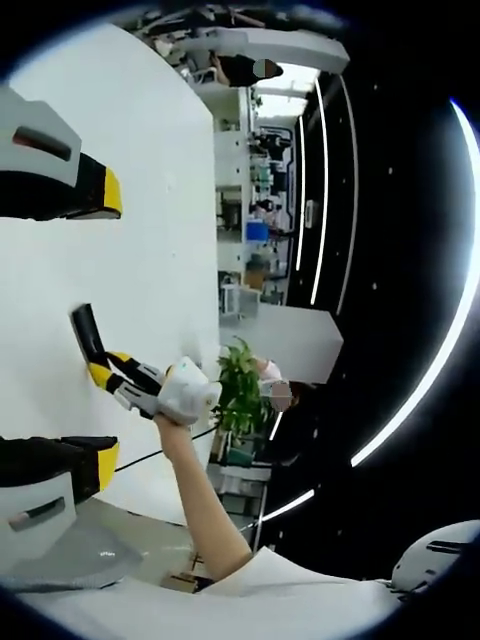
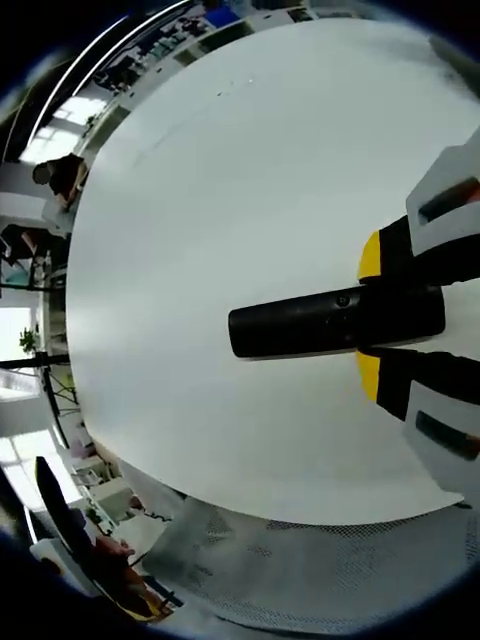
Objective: Press the specified remote control buttons in sequence, fully releasing each button before pressing the next.
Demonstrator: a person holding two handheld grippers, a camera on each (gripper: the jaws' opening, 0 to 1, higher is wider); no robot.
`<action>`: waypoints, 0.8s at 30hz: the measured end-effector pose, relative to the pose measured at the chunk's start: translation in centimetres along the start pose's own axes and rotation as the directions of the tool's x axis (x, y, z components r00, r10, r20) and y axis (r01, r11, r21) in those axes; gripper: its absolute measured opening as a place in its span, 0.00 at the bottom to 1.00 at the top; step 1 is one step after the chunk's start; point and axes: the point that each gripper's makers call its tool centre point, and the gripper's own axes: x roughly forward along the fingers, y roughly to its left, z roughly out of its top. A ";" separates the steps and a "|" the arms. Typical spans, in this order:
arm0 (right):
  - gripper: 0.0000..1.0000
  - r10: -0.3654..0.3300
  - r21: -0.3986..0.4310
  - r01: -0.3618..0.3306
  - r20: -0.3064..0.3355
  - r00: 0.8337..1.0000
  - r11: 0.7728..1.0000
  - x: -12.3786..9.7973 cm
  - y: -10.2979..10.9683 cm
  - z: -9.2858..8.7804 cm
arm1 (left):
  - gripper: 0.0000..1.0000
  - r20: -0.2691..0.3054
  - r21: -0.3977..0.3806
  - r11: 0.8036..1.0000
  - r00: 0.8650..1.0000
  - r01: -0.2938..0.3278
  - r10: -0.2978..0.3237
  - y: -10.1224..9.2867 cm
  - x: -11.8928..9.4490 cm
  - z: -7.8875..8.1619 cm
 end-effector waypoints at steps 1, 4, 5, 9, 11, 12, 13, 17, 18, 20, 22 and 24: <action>0.22 0.000 0.002 0.000 -0.002 1.000 1.000 0.0 -0.2 0.0 | 0.93 0.000 -0.001 1.000 1.000 0.000 0.000 0.0 0.0 0.0; 0.21 -0.005 -0.001 0.005 -0.017 1.000 1.000 0.1 -0.7 -0.2 | 0.93 0.002 0.000 1.000 1.000 0.001 -0.001 0.1 -0.1 0.0; 0.21 -0.007 -0.005 0.007 -0.023 1.000 1.000 0.1 -0.9 -0.3 | 0.93 0.002 0.000 1.000 1.000 0.001 -0.001 0.1 -0.2 0.0; 0.21 -0.006 0.009 0.006 -0.037 0.999 1.000 0.4 -1.9 -0.6 | 0.93 0.001 0.003 1.000 1.000 -0.002 0.002 0.2 -0.3 0.0; 0.21 -0.007 0.013 0.008 -0.036 0.999 1.000 0.4 -2.2 -0.5 | 0.93 0.000 0.001 1.000 1.000 -0.005 0.005 0.3 -0.5 -0.1; 0.21 -0.011 0.018 0.012 -0.036 0.999 1.000 0.4 -2.4 -0.5 | 0.93 0.000 -0.003 1.000 1.000 -0.004 0.004 0.3 -0.6 -0.1; 0.21 -0.011 0.021 0.012 -0.036 0.999 1.000 0.4 -2.5 -0.5 | 0.93 0.000 -0.004 1.000 1.000 -0.004 0.004 0.3 -0.6 -0.2; 0.21 -0.013 0.026 0.014 -0.040 0.999 1.000 0.5 -3.1 -0.4 | 0.93 -0.007 -0.005 1.000 1.000 -0.007 0.007 0.4 -0.9 -0.4; 0.21 -0.014 0.028 0.015 -0.039 0.999 1.000 0.5 -3.2 -0.3 | 0.93 -0.005 -0.006 1.000 1.000 -0.009 0.009 0.5 -0.9 -0.4; 0.21 -0.016 0.031 0.017 -0.039 0.999 0.999 0.5 -3.5 -0.3 | 0.93 -0.004 -0.009 1.000 1.000 -0.013 0.013 0.7 -1.1 -0.4; 0.21 -0.020 0.032 0.021 -0.041 0.999 0.999 0.5 -3.8 -0.3 | 0.93 -0.003 -0.009 1.000 1.000 -0.017 0.017 0.8 -1.2 -0.5; 0.21 -0.022 0.034 0.024 -0.042 0.999 0.999 0.5 -4.1 -0.3 | 0.93 -0.003 -0.010 1.000 1.000 -0.018 0.018 0.9 -1.3 -0.5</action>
